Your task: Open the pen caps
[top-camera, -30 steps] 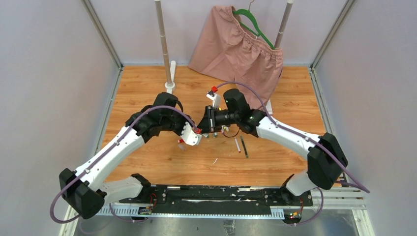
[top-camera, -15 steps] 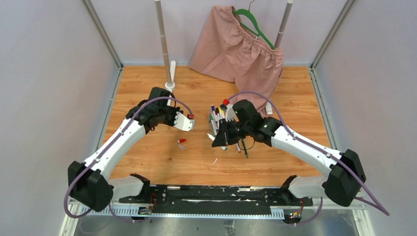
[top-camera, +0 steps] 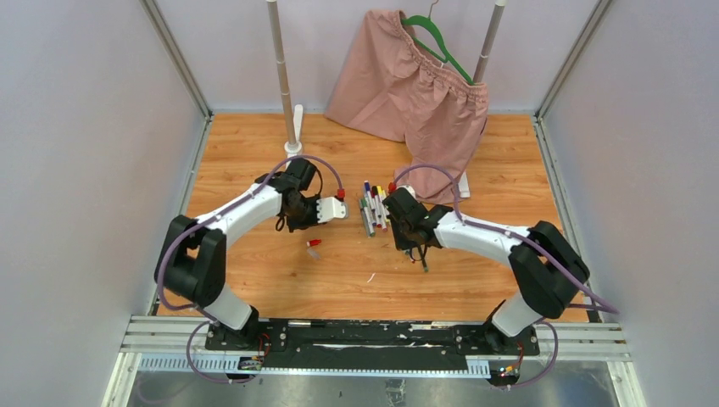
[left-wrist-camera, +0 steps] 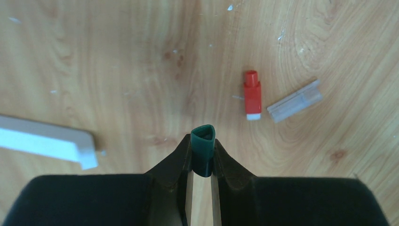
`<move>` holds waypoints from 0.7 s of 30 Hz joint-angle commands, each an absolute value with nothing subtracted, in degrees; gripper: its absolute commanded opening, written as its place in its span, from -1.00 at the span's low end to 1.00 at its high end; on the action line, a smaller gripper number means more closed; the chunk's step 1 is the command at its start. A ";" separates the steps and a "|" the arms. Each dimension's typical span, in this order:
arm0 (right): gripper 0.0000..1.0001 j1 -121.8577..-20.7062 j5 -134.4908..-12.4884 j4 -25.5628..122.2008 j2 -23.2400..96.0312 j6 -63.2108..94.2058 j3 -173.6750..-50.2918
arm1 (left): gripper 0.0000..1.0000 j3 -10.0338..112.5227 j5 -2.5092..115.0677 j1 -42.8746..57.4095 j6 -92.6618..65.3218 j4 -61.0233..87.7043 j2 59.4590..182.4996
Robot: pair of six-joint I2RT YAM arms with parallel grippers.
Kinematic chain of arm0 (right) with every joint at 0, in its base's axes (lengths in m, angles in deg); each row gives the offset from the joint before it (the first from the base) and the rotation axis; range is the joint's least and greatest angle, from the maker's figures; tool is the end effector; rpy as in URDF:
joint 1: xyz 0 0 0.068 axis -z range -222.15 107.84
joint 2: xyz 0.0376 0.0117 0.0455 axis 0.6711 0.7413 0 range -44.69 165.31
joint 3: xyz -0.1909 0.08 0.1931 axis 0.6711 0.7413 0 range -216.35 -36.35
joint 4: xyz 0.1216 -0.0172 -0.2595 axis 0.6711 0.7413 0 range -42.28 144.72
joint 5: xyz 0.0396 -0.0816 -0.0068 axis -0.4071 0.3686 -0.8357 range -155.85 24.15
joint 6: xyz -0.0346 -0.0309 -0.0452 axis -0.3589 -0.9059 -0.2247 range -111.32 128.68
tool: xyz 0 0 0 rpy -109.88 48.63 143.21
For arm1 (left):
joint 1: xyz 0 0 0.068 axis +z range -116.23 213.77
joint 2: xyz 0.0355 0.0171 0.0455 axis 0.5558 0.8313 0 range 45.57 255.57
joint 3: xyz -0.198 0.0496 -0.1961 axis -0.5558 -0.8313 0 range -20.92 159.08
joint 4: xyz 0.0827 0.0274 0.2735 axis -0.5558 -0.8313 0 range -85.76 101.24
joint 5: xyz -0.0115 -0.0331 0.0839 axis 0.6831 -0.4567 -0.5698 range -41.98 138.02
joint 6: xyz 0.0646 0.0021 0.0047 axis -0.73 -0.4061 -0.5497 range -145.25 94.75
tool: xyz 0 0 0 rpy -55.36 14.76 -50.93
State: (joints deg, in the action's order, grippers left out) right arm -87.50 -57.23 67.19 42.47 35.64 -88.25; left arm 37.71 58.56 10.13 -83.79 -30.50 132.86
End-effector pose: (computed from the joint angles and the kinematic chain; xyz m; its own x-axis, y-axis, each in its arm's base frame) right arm 0.2408 0.2330 0.1784 -0.8026 -0.1747 -0.5703 -0.3126 0.9375 0.1529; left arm 0.2859 -0.1352 0.1934 -0.0662 0.9444 -0.3222 0.9712 0.1351 0.1964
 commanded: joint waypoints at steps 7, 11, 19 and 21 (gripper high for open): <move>-0.68 -87.40 -52.81 62.38 48.29 35.33 -86.89 | -0.81 37.00 60.01 10.39 -79.80 -27.78 140.33; -0.50 -87.42 -52.23 61.31 47.20 35.96 -84.38 | -0.56 36.70 60.75 10.39 -80.07 -27.80 141.89; -0.42 -87.29 -50.87 61.27 45.72 36.38 -82.33 | -0.26 35.50 62.60 9.78 -80.96 -28.33 141.98; -0.45 -87.37 -50.53 61.66 45.41 36.32 -82.46 | -0.22 35.86 62.69 9.77 -80.97 -29.08 142.05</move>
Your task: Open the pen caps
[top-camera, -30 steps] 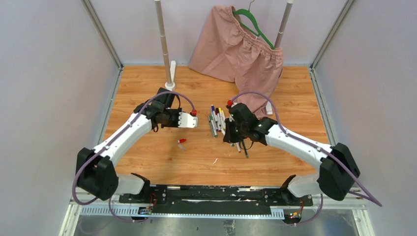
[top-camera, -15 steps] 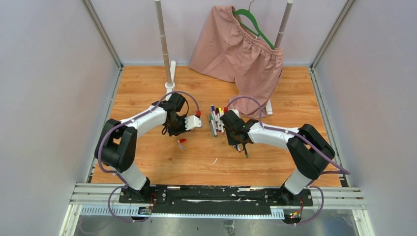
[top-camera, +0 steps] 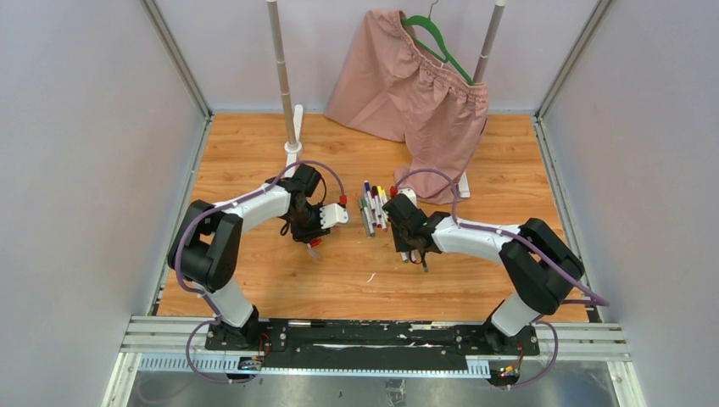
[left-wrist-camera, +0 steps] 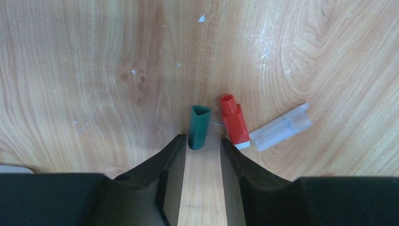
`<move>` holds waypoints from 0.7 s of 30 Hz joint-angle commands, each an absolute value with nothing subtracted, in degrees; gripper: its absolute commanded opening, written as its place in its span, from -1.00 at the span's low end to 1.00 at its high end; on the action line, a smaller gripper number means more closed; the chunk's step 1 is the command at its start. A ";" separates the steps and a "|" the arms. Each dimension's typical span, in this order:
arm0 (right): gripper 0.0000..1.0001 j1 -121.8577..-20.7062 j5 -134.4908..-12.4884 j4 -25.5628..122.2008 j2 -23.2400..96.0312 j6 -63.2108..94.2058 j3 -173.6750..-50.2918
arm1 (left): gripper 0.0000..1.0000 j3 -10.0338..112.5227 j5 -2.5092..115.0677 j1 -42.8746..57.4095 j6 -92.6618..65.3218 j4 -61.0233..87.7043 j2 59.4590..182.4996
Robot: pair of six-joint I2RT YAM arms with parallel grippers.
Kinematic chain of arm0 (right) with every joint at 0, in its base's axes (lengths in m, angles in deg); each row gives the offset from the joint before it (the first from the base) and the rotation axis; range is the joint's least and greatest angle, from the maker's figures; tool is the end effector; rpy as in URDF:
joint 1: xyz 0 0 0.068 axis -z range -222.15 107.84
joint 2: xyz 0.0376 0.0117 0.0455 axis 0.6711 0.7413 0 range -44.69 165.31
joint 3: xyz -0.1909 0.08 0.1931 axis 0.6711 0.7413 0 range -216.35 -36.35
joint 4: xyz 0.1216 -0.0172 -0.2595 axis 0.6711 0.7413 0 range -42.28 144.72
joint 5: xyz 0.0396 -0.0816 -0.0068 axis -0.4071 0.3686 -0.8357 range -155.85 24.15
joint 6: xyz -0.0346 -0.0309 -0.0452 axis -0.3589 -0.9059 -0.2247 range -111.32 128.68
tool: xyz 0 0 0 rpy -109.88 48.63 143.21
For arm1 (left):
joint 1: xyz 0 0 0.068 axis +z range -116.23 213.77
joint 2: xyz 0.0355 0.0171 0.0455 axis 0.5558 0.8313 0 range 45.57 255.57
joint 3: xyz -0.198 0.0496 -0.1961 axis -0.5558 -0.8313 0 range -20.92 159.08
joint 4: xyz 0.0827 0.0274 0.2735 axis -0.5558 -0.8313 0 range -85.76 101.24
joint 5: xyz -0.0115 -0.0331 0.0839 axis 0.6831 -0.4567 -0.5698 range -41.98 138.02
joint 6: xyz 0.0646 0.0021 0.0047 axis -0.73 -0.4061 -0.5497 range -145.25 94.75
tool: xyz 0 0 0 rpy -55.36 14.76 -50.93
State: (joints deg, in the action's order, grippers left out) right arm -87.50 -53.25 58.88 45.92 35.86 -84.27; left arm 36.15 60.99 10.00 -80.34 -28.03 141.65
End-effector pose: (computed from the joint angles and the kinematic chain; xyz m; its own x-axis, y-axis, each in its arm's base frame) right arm 0.2443 0.2317 0.1481 -0.7806 -0.1558 -0.6054 -0.2780 0.9539 0.1129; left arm 0.2914 -0.1407 0.1411 -0.1566 0.9421 -0.2966 0.9835 0.1763 0.0410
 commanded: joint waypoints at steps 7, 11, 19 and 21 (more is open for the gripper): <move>-0.59 -86.82 -46.71 64.55 43.33 34.61 -83.10 | -0.22 39.05 63.05 9.82 -81.63 -34.06 138.81; -0.59 -85.45 -46.59 65.07 40.78 33.08 -82.12 | -0.21 44.35 63.39 9.98 -80.58 -38.53 136.76; -0.34 -83.90 -50.77 65.87 36.92 28.82 -87.96 | 0.05 52.19 65.07 10.62 -74.57 -43.54 131.92; -0.26 -82.82 -52.39 66.02 38.65 27.71 -91.99 | 0.18 53.34 64.77 10.94 -72.80 -44.12 131.04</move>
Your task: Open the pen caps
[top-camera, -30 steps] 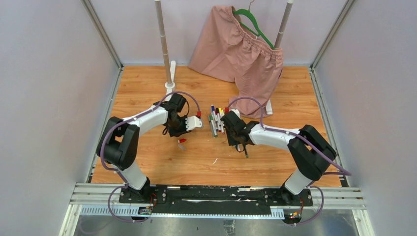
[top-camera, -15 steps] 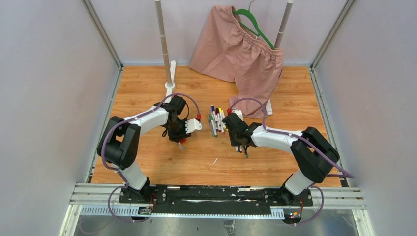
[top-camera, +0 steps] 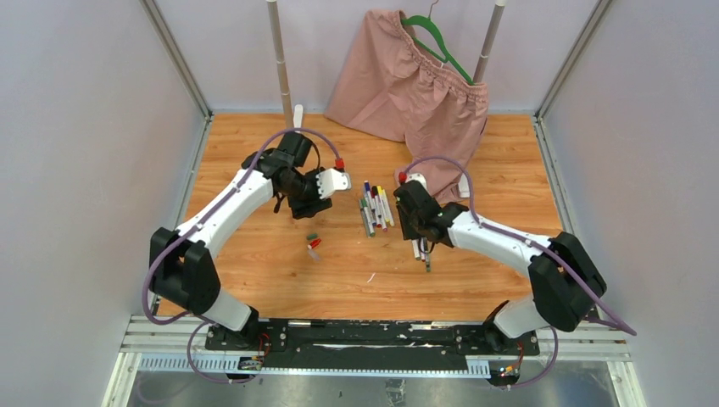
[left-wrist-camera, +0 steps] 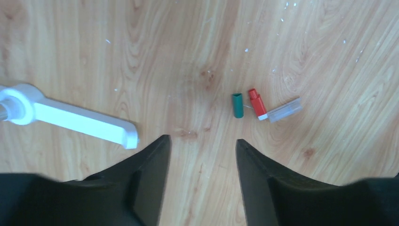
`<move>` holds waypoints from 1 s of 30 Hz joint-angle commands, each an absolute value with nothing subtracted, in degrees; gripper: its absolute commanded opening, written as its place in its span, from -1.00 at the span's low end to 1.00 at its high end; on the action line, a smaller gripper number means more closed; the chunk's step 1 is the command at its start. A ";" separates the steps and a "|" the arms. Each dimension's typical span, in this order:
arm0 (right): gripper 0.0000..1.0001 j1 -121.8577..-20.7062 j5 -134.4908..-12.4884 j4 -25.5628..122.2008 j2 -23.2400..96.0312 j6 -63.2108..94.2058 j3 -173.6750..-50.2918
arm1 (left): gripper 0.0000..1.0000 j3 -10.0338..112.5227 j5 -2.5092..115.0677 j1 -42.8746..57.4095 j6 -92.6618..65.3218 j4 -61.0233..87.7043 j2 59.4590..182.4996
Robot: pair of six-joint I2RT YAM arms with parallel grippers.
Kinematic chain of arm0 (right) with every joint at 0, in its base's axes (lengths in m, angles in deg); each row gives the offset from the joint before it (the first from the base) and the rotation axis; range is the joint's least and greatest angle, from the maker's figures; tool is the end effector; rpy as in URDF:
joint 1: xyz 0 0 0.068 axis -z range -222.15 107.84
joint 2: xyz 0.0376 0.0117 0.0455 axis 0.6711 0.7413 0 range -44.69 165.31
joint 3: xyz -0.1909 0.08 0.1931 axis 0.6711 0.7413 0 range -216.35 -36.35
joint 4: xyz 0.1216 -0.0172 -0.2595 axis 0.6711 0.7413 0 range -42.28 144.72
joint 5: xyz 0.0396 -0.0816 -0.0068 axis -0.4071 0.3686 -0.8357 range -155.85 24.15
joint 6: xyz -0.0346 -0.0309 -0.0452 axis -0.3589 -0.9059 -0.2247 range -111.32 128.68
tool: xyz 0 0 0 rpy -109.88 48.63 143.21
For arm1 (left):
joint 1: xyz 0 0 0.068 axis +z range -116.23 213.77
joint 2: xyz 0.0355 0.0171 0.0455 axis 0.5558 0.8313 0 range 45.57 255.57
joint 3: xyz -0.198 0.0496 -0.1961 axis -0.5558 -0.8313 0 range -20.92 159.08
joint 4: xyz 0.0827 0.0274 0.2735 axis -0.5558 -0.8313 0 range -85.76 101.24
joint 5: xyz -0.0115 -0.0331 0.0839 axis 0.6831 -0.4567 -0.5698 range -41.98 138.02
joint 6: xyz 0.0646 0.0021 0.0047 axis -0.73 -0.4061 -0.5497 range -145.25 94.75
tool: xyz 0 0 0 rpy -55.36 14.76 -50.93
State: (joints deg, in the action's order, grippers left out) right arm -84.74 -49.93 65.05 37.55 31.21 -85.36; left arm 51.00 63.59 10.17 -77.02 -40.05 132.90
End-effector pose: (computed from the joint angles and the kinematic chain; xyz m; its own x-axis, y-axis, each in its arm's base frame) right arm 0.2460 0.2074 0.1919 -0.7253 -0.1662 -0.6681 -0.2648 0.9631 0.0479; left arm 0.3007 -0.1462 0.2606 -0.1415 0.8875 -0.4386 0.9599 0.2312 0.1583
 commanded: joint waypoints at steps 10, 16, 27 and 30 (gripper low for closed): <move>-0.29 -79.11 -57.07 65.92 55.80 24.32 -106.44 | 0.95 53.39 64.79 11.96 -67.52 -45.04 122.90; -0.33 -79.07 -58.71 66.08 62.56 24.15 -111.42 | 0.95 53.52 65.36 12.06 -66.18 -45.72 120.73; -0.44 -77.59 -58.69 66.09 65.53 24.54 -112.64 | 0.95 52.42 66.01 12.06 -66.17 -45.73 119.94; -0.46 -77.02 -59.31 66.09 65.57 24.42 -112.67 | 0.94 52.04 65.94 12.06 -66.30 -45.72 120.09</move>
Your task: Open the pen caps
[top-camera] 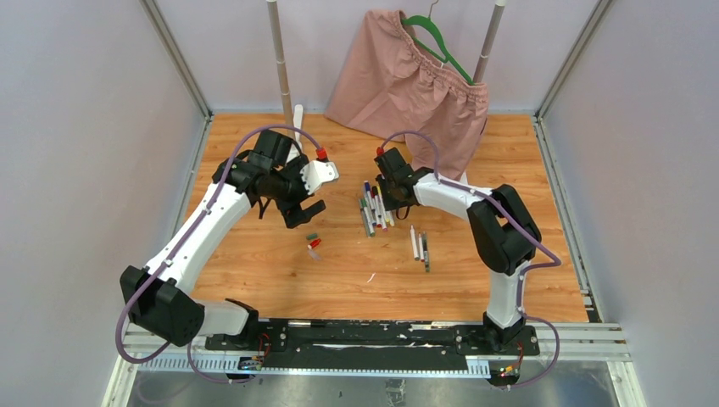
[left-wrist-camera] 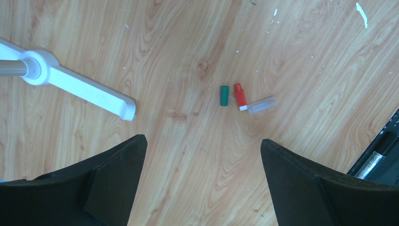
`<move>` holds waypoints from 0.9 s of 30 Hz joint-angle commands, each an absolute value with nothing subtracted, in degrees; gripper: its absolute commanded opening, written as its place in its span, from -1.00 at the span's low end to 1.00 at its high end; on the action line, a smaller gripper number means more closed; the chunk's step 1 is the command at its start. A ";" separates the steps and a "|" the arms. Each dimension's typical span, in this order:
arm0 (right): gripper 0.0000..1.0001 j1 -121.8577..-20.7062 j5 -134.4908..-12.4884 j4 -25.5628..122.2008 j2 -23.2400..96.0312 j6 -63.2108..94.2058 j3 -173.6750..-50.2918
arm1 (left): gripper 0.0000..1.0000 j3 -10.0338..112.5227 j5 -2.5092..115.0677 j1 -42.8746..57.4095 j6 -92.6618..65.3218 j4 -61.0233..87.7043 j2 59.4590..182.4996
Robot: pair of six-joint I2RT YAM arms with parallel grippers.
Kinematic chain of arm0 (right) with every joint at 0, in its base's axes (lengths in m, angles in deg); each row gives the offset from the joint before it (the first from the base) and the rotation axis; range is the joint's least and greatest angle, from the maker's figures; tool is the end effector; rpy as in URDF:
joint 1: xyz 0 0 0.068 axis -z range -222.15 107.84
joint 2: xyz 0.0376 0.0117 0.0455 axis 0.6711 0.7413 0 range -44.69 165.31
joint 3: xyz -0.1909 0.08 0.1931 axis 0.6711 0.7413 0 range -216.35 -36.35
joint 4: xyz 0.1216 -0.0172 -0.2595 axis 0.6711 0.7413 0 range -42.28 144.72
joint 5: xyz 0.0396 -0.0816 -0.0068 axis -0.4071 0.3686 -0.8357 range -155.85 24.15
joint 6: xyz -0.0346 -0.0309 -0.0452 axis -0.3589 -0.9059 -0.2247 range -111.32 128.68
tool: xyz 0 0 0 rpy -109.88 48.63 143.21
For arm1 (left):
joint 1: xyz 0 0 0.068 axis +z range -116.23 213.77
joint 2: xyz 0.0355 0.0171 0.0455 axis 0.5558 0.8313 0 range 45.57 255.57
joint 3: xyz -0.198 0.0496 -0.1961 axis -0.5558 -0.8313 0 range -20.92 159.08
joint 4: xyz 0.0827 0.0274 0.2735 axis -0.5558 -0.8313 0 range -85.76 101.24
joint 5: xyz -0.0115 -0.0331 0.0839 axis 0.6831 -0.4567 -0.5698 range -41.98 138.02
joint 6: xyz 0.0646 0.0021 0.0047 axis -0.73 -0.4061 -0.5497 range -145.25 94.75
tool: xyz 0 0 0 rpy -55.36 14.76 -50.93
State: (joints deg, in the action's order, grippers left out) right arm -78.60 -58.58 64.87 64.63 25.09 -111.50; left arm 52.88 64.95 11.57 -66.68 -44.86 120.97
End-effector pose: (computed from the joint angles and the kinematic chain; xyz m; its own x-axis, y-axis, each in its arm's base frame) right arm 0.3637 0.2607 0.1725 -0.7508 -0.2061 -0.6276 -0.3270 0.9415 0.0819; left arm 0.2629 -0.1232 0.3282 -0.2522 0.7866 -0.5637 0.8968 0.4088 0.1691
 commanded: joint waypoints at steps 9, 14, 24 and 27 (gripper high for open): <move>-0.46 -77.02 -61.54 65.52 66.76 24.31 -112.37 | 0.94 51.85 66.29 12.06 -66.69 -45.72 119.94; -0.43 -77.01 -61.34 65.13 66.57 24.66 -111.61 | 0.93 51.77 66.17 12.06 -66.95 -45.72 120.04; -0.41 -77.04 -60.14 65.39 63.06 26.50 -112.26 | 0.93 51.41 65.84 12.06 -67.31 -45.72 120.08; -0.41 -77.02 -60.88 65.48 63.97 27.04 -112.45 | 0.93 51.41 65.78 12.06 -67.41 -45.72 120.09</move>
